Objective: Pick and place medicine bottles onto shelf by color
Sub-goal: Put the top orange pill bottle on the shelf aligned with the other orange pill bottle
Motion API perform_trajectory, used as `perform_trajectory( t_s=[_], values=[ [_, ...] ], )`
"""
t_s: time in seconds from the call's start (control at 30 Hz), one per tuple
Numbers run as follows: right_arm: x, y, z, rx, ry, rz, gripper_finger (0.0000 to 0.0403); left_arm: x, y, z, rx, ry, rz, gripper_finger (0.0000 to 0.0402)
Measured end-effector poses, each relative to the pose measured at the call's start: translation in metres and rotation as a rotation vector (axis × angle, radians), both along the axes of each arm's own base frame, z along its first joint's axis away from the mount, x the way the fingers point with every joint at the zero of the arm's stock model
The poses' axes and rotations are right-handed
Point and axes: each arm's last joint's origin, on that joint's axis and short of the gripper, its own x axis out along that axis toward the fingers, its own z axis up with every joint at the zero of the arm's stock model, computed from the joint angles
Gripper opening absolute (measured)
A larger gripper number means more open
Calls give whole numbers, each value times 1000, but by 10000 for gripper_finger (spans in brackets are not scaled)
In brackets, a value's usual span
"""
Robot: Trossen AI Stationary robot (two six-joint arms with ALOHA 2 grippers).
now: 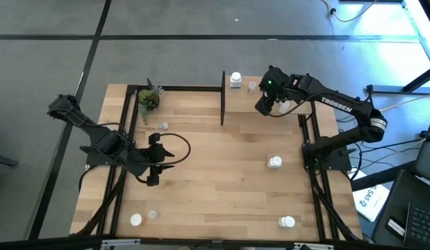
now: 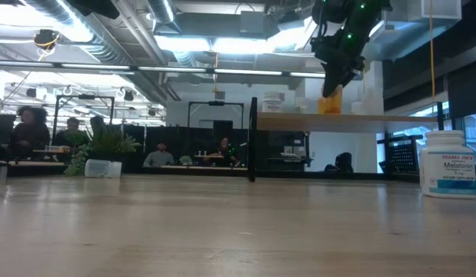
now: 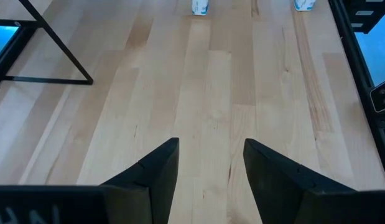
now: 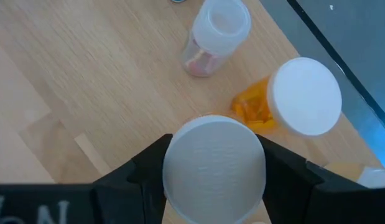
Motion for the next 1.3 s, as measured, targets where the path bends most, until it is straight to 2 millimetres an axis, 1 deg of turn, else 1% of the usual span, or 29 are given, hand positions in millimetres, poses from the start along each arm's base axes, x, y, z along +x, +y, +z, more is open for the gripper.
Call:
perform_trajectory(
  t_s=[0.43,0.6,0.73,1.3],
  values=[
    [0,0,-1,2,5,-1,201,0,0,0,-4,0,3,174],
    [0,-1,-1,-25,21,-20,201,0,0,0,-4,0,4,174],
    [0,0,-1,1,4,0,201,0,0,0,-5,0,4,174],
    [1,-1,-1,-10,11,24,201,0,0,0,-6,-1,5,174]
  ],
)
